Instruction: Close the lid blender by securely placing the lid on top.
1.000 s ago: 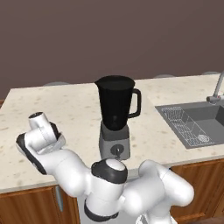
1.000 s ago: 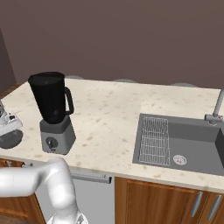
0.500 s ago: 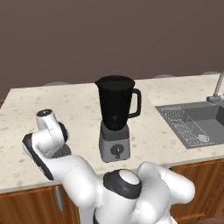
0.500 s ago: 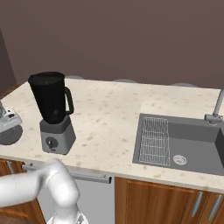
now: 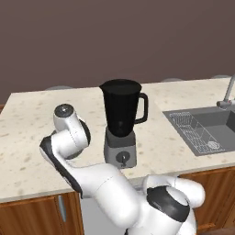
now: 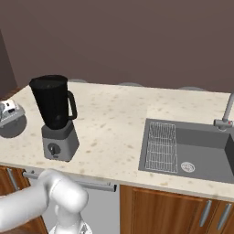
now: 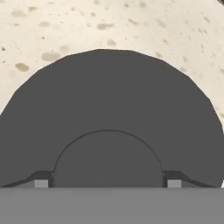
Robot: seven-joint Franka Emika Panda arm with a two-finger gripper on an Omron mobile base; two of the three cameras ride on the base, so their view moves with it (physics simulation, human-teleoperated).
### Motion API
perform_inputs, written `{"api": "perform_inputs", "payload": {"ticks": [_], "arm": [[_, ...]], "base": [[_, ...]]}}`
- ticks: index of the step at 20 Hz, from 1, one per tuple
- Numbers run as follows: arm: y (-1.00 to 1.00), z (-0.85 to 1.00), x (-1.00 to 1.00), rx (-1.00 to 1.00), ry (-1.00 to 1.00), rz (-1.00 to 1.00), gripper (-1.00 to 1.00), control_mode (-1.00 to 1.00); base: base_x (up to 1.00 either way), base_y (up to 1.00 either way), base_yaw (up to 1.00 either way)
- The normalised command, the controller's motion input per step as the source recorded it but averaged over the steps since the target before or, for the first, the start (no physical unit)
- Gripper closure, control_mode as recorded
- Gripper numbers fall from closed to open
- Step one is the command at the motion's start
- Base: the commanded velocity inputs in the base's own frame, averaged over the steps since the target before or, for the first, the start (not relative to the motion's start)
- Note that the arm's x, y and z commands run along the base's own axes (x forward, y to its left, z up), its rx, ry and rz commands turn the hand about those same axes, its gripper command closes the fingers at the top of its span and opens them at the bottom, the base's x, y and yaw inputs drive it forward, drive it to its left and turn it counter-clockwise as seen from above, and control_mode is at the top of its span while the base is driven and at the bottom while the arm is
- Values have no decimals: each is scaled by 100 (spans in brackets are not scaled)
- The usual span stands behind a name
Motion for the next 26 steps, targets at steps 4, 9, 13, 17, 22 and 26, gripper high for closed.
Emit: {"api": "perform_inputs", "payload": {"ticks": [4, 9, 13, 17, 22, 26], "arm": [[-14, 100, -48, 8, -27, -9, 100, -100], [-17, 100, -56, 10, -19, -12, 100, -100], [-6, 100, -39, 9, -15, -12, 100, -100], [-2, 100, -24, 9, -11, -9, 100, -100], [-21, 100, -5, 3, -9, -10, 100, -100], [-42, 100, 0, 3, -7, -13, 100, -100]], "base": [[0, 0, 0], [0, 0, 0], [0, 0, 0], [0, 0, 0], [0, 0, 0], [0, 0, 0]]}}
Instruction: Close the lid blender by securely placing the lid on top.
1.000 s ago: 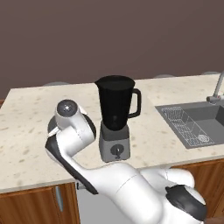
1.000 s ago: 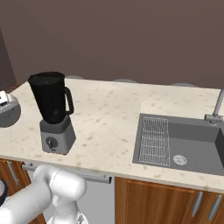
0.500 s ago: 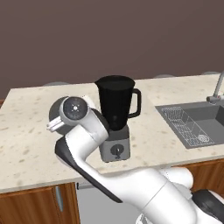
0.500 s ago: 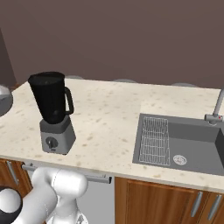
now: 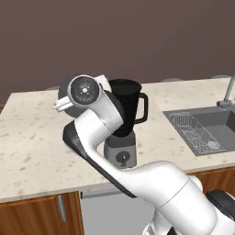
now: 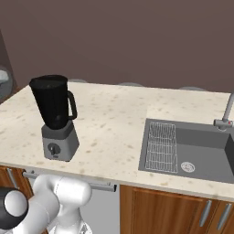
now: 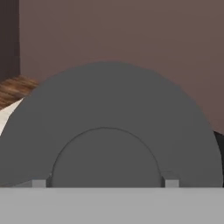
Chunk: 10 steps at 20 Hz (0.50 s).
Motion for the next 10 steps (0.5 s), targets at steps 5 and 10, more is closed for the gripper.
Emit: {"api": "perform_inputs", "payload": {"ticks": [5, 10], "arm": [[-57, 94, 0, 6, -2, -13, 100, -100], [-64, 68, 11, 12, 0, -11, 100, -100]], "base": [[0, 0, 0], [0, 0, 0]]}}
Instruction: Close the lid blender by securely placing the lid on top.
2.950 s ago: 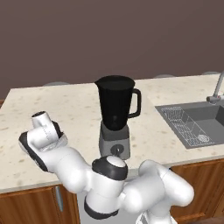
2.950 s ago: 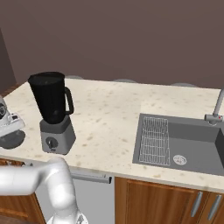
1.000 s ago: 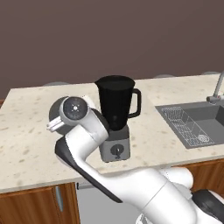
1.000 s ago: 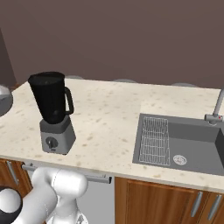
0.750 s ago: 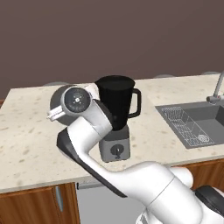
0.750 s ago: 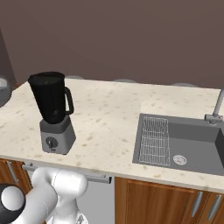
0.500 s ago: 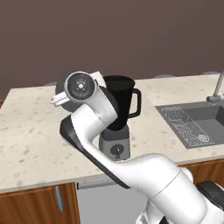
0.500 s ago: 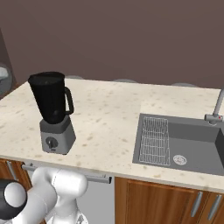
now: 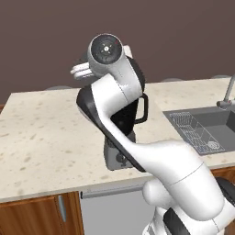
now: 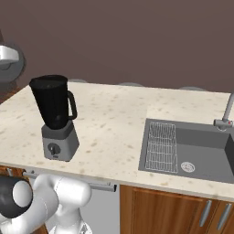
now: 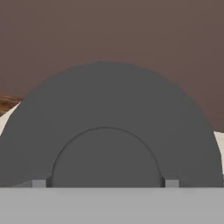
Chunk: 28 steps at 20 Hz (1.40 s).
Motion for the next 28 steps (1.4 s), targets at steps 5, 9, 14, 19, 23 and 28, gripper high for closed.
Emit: {"api": "perform_inputs", "payload": {"ticks": [5, 9, 14, 19, 23, 28], "arm": [[-75, 21, 23, 17, 8, -5, 100, -100], [-64, -9, 33, 20, 15, 0, 100, -100], [-47, -15, 31, 18, 16, 0, 100, -100], [-23, 3, 29, 10, 30, 0, 100, -100], [-2, -2, 21, 0, 37, -1, 100, -100], [0, -11, 11, -2, 33, 0, 100, -100]], "base": [[0, 0, 0], [0, 0, 0], [0, 0, 0], [0, 0, 0], [0, 0, 0], [0, 0, 0]]}}
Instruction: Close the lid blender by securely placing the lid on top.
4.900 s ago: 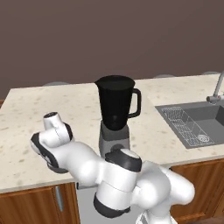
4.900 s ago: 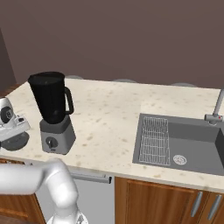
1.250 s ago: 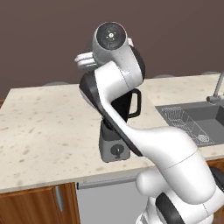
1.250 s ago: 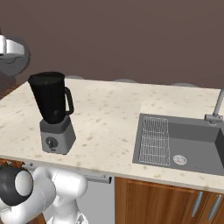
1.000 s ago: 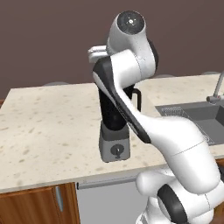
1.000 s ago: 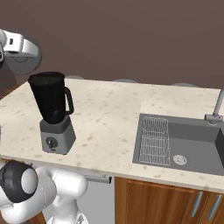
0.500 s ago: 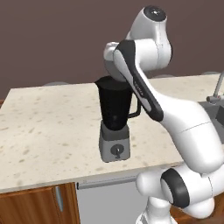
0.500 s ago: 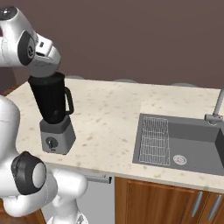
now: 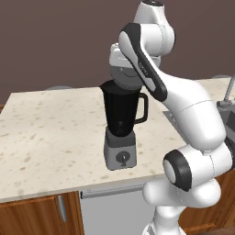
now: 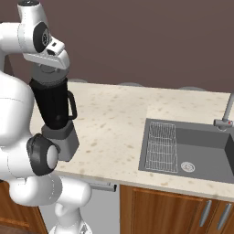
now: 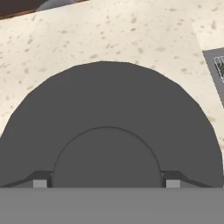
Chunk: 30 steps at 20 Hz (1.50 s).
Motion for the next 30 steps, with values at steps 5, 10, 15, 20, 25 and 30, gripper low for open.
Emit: {"api": "perform_inputs", "payload": {"ticks": [5, 10, 15, 20, 25, 30], "arm": [[4, -2, 0, -1, 17, 0, 100, -100], [26, -14, -1, 0, 7, 0, 100, -100], [29, -24, 0, 0, 2, 0, 100, -100], [1, -11, 0, 0, 0, 0, 100, -100], [0, -2, 0, 0, 0, 0, 100, -100], [0, 0, 1, 0, 0, 0, 100, -100]], "base": [[0, 0, 0], [0, 0, 0], [0, 0, 0], [0, 0, 0], [0, 0, 0], [0, 0, 0]]}}
